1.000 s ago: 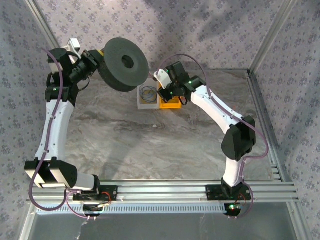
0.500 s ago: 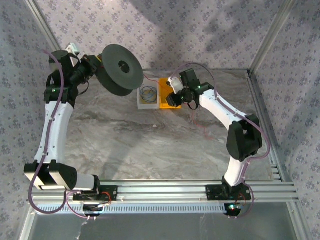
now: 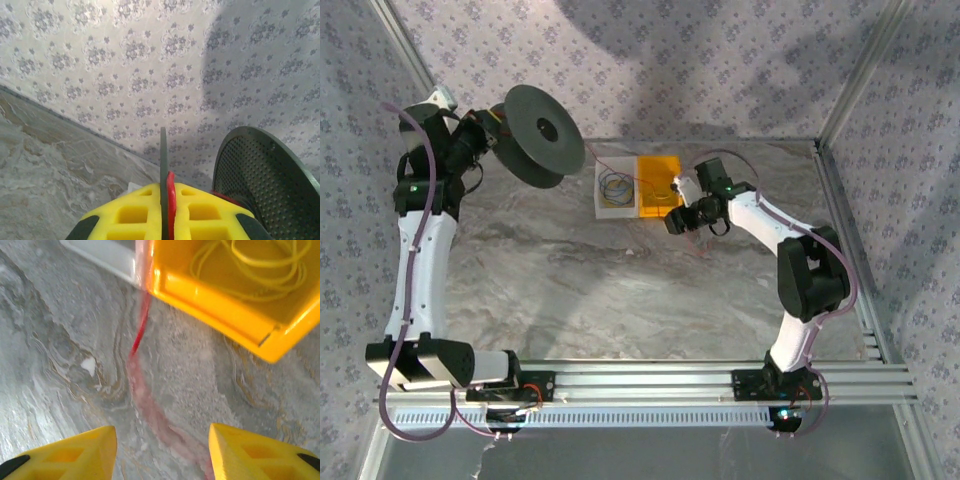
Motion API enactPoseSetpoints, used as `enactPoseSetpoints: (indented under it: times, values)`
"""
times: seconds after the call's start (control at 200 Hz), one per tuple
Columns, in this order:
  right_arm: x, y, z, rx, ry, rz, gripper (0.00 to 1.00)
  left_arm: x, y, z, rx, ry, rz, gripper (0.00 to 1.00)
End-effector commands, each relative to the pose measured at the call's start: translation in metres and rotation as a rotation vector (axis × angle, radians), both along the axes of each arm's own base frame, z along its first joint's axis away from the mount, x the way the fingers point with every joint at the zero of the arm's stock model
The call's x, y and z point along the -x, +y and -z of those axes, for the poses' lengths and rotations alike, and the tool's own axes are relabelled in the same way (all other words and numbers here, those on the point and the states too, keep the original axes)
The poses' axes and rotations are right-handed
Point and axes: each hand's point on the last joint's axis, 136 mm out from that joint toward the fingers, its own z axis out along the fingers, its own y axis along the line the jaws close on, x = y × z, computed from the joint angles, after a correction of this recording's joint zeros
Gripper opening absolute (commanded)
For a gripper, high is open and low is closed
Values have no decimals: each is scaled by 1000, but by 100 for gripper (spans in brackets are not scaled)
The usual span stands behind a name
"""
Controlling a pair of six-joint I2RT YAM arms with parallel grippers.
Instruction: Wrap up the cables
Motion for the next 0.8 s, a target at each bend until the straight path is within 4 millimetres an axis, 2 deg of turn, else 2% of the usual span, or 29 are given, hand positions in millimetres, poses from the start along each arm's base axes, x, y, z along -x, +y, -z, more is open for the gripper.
enactPoseSetpoints:
  times: [0.0,0.19,0.295,0.39,0.52,0.655,0.795]
  values:
    - [8,-2,-5,-18,-3,15,52,10,1,-46,-7,-153,-7,0]
    - [12,-5,6,-16,16,25,42,7,0,-43,-4,-145,-3,0]
    - [10,-8,7,-7,8,34,42,6,-1,-42,-5,-142,1,0]
    - [7,-10,-1,-5,-23,44,43,6,-2,-41,-5,-136,8,0]
    - [6,-12,-30,-10,-82,27,45,4,-6,-39,-4,-128,36,0]
    - [-1,-18,-81,-9,-219,8,50,4,-16,-43,-19,-129,99,0]
    - [-18,-29,-121,21,-380,-4,66,9,-32,-52,-41,-141,190,0]
